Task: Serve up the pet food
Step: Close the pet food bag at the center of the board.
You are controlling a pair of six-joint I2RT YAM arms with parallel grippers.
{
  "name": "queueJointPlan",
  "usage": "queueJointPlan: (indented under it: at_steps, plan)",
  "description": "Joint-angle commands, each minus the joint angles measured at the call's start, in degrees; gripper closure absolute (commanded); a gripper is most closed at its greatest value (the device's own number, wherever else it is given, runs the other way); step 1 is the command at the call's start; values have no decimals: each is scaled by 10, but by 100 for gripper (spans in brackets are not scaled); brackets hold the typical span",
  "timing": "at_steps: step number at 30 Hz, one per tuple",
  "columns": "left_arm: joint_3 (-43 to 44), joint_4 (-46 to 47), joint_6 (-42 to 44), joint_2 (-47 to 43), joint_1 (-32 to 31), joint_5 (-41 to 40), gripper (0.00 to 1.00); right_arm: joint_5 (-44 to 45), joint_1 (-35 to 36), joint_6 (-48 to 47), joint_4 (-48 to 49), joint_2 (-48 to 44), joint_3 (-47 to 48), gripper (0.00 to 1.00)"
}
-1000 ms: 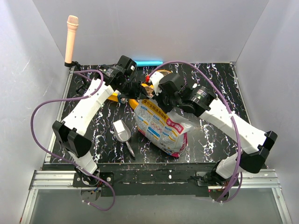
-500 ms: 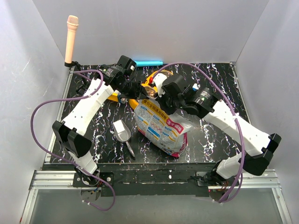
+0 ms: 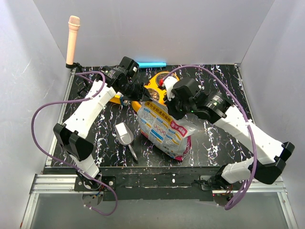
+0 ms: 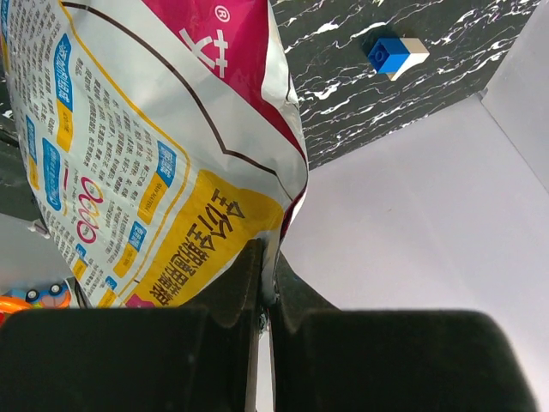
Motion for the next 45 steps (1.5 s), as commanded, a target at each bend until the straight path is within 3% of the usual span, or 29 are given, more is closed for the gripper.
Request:
queueJointPlan:
  at_steps: [1, 4, 5, 11, 14, 16, 19, 21, 23, 31, 33, 37, 38, 40, 45]
  plan:
    - [21, 62, -24, -41, 28, -33, 100, -8, -16, 13, -87, -61, -8, 79]
    - [21, 62, -25, -41, 29, -32, 100, -24, -21, 15, -83, -75, -27, 82]
    - [21, 63, -25, -42, 29, -32, 100, -27, -23, 14, -83, -78, -31, 98]
    - [21, 63, -25, -40, 29, -33, 100, -3, -27, 0, -103, -91, -44, 99]
    - [22, 66, -26, -39, 29, -32, 100, -45, -48, 9, -90, -108, -53, 99]
    - [23, 64, -26, -39, 29, -34, 100, -47, -51, 13, -99, -109, -54, 82]
    - [23, 63, -27, -40, 29, -34, 100, -54, -51, 12, -93, -119, -72, 80]
    - [22, 62, -27, -40, 29, -34, 100, -56, -51, 12, -96, -125, -78, 82]
    - [22, 62, -28, -41, 29, -36, 100, -53, -51, 10, -101, -128, -82, 98]
    - [19, 66, -27, -42, 29, -34, 100, -44, -61, 13, -109, -149, -96, 99]
    - [20, 68, -24, -41, 29, -34, 100, -50, -62, 17, -115, -152, -96, 79]
    - [21, 67, -20, -41, 29, -35, 100, -50, -63, 19, -113, -171, -110, 74]
    - [20, 66, -21, -42, 29, -34, 100, -53, -62, 18, -116, -172, -111, 76]
    - [19, 63, -19, -44, 29, -35, 100, -58, -63, 14, -122, -177, -113, 98]
    - [18, 65, -20, -45, 29, -35, 100, -49, -65, 12, -128, -193, -118, 99]
